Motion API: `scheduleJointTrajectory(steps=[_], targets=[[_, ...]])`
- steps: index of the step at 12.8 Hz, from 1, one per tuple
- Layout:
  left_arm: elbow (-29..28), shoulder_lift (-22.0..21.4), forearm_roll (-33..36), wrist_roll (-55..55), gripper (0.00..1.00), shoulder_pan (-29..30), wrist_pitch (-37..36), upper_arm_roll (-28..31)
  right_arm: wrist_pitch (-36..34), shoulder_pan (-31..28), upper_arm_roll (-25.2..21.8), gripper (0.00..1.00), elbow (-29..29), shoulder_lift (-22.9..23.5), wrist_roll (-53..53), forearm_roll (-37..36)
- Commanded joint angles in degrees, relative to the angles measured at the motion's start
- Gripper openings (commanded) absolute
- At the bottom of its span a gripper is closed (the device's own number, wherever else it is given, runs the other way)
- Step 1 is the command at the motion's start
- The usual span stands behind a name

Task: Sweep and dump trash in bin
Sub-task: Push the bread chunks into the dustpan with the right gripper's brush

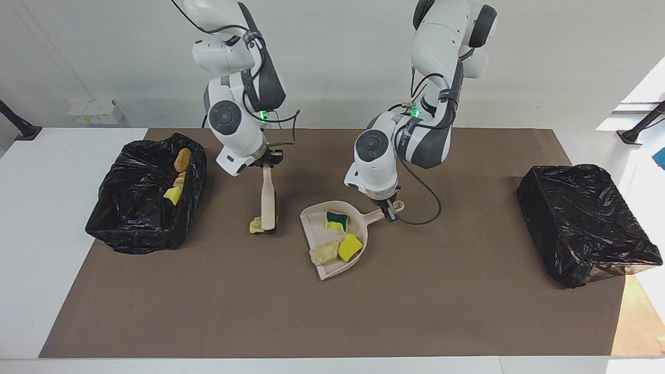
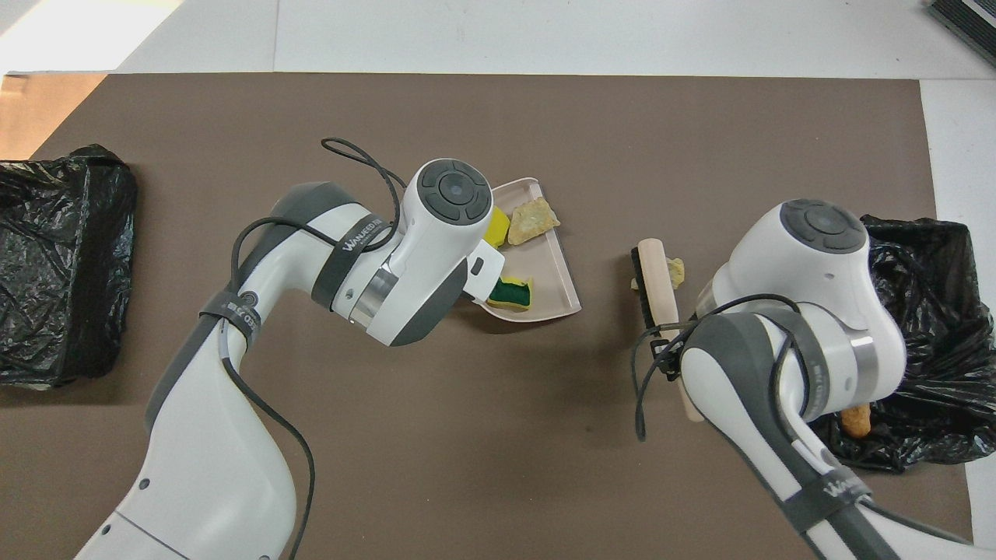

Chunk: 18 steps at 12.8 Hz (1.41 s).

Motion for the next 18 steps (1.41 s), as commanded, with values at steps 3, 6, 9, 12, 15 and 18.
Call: scheduleJointTrajectory(steps=[3, 6, 9, 12, 15, 18], targets=[[-1.94, -2.92, 1.25, 0.42, 0.0, -0.23, -3.45, 0.74, 0.34, -3.52, 0.75, 0.0, 3.99, 1.79, -4.99, -2.51], [-1.68, -2.93, 1.25, 0.33, 0.0, -0.83, -3.19, 0.74, 3.23, -6.25, 0.84, 0.0, 3.55, 2.23, -8.42, -7.6], [-2.29, -2.84, 0.46, 0.16, 0.0, -2.06, -3.19, 0.65, 7.97, -12.05, 0.84, 0.0, -0.04, 2.23, -15.01, -8.4], [-2.73, -2.4, -0.95, -0.2, 0.0, -2.85, -2.57, 0.65, 8.87, -10.23, 1.27, 0.0, -3.13, 2.84, -13.54, -8.14], [-4.13, -2.58, -0.95, -1.69, 0.0, -3.99, -1.7, 0.74, 7.47, -3.74, 1.28, 0.0, -4.45, 2.58, -13.09, -4.38], [-5.19, -2.75, -0.86, -2.57, 0.0, -4.62, -0.2, 0.65, 7.28, 3.64, 1.28, 0.0, -4.63, 2.58, -10.82, 2.05]])
